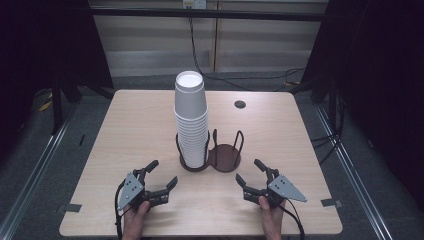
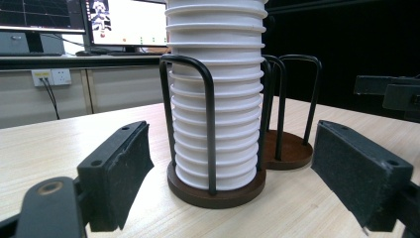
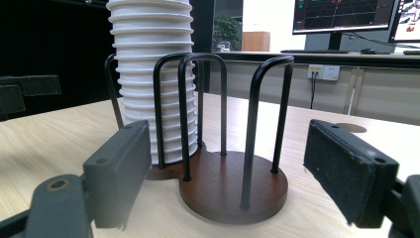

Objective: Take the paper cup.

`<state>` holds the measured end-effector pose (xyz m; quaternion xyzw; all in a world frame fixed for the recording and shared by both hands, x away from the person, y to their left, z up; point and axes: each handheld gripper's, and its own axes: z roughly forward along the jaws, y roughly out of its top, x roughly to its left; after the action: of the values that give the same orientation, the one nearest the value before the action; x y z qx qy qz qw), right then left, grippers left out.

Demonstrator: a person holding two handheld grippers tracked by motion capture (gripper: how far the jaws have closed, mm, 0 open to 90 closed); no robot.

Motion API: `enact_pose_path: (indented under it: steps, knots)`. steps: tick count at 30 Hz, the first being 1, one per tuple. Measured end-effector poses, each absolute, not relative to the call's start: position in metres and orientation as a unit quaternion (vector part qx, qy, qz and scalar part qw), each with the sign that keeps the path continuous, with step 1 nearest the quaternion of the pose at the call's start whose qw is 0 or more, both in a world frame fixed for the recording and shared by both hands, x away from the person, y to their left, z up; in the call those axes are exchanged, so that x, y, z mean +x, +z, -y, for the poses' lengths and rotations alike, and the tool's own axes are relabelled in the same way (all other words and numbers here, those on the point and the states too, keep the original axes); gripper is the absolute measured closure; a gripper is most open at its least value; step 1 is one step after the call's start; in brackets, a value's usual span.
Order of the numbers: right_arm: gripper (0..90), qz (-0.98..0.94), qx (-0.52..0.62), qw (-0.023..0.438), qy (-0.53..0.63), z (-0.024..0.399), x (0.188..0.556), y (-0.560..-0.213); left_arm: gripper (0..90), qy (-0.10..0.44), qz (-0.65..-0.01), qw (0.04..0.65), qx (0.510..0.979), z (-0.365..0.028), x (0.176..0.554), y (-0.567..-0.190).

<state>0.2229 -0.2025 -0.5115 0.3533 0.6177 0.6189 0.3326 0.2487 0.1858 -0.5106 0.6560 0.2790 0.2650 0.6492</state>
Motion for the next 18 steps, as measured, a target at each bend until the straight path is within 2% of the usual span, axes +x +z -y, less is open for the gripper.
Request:
enact_pose_path:
  steps: [12,18]
  knots:
    - [12.8,-0.620,0.364,0.330,0.612,0.2019,0.2230,-0.5107,15.5,0.266,-0.277,0.648,0.657,-0.1861,0.2491,-0.5104]
    - [13.6,-0.638,0.373,0.324,0.590,0.1982,0.2279,-0.5079,15.5,0.266,-0.276,0.649,0.657,-0.1862,0.2491,-0.5104]
